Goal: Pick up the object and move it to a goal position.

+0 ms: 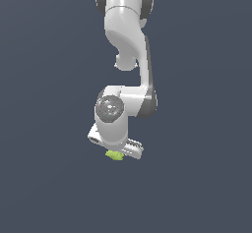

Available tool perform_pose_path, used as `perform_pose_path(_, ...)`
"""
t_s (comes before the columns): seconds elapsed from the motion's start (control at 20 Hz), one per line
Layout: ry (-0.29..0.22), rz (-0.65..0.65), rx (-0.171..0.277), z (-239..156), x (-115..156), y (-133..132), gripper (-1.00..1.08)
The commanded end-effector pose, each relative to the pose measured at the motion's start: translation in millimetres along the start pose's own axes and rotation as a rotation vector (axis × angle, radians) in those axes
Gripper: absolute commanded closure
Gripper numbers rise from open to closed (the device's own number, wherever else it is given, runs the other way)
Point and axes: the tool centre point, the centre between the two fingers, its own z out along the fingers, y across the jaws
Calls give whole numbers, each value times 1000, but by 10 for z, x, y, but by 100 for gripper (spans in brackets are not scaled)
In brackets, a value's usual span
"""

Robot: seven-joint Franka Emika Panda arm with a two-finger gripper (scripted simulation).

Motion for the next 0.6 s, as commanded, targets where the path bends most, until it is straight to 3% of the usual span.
perform_pose_path(0.0,1,0,1,-161,-63,54,108)
perform_pose_path(0.55,1,0,2,-1090,-440,377,108)
